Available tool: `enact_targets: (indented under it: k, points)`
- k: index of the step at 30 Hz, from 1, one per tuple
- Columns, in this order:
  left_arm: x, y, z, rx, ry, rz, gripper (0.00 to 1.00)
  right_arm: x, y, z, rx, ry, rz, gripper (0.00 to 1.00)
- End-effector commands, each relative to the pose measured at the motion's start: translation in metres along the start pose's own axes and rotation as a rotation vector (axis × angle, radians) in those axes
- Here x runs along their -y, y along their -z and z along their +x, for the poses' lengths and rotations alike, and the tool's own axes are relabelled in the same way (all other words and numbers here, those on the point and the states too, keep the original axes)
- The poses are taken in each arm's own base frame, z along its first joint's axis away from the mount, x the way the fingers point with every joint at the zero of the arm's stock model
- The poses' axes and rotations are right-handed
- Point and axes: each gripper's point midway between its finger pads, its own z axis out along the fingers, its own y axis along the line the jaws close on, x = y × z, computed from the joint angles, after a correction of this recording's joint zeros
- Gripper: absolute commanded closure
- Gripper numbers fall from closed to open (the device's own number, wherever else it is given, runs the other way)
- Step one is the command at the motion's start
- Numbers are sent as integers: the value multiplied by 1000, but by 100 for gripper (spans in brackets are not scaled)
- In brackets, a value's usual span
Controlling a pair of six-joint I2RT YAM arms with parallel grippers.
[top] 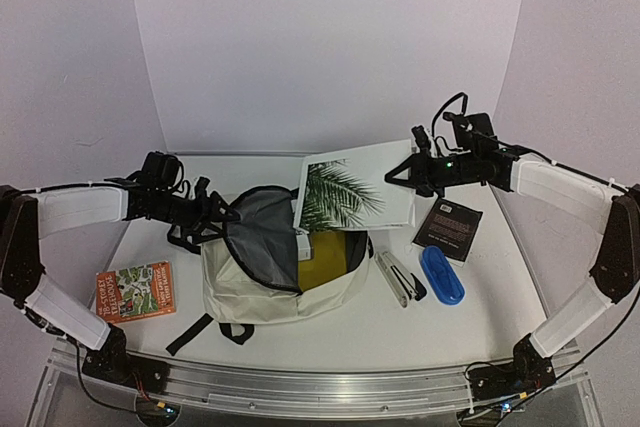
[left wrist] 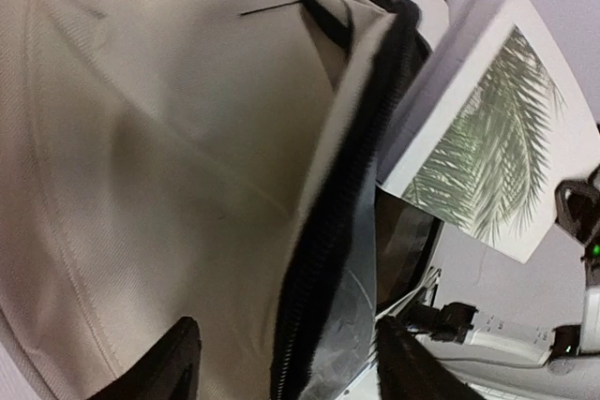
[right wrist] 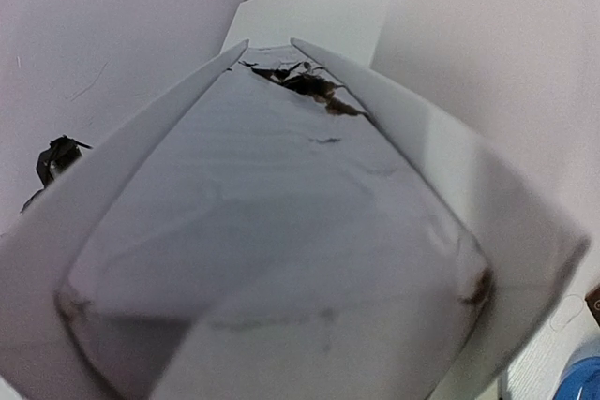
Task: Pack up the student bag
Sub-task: Place the book in the student bag.
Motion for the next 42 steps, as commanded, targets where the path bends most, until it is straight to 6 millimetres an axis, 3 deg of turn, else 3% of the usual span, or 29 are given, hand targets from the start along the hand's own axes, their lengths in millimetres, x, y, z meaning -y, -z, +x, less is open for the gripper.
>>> enact_targets:
  k: [1, 4, 6, 7, 13, 16, 19, 24, 32, 38, 42]
  points:
    - [28, -5, -5, -1, -30, 152, 51, -27, 19, -18, 65, 75, -29, 77]
    - [32, -6, -3, -14, -42, 170, 84, -27, 22, -14, 46, 72, -17, 76]
    - [43, 4, -8, 19, -86, 187, 98, -28, 25, -9, 35, 65, -21, 76]
    - [53, 12, -12, 48, -122, 196, 100, -29, 26, -7, 30, 60, -24, 76]
    - [125, 72, -26, 216, -354, 327, 100, -26, 20, 8, -27, 21, -59, 75]
    - [154, 90, -25, 228, -420, 411, 100, -26, 14, 12, -59, -3, -86, 76]
    - [169, 97, -25, 210, -450, 448, 100, -36, 11, 9, -77, -13, -132, 76]
    - [180, 100, -25, 187, -481, 468, 100, -40, 5, 11, -104, -33, -165, 76]
    - [186, 99, -26, 158, -509, 487, 100, -55, -30, 43, -231, -36, -210, 76]
    - [193, 98, -22, 116, -534, 534, 100, -76, -47, 37, -221, -80, -335, 76]
    - [199, 99, -19, 85, -550, 567, 100, -75, -65, 36, -232, -101, -330, 76]
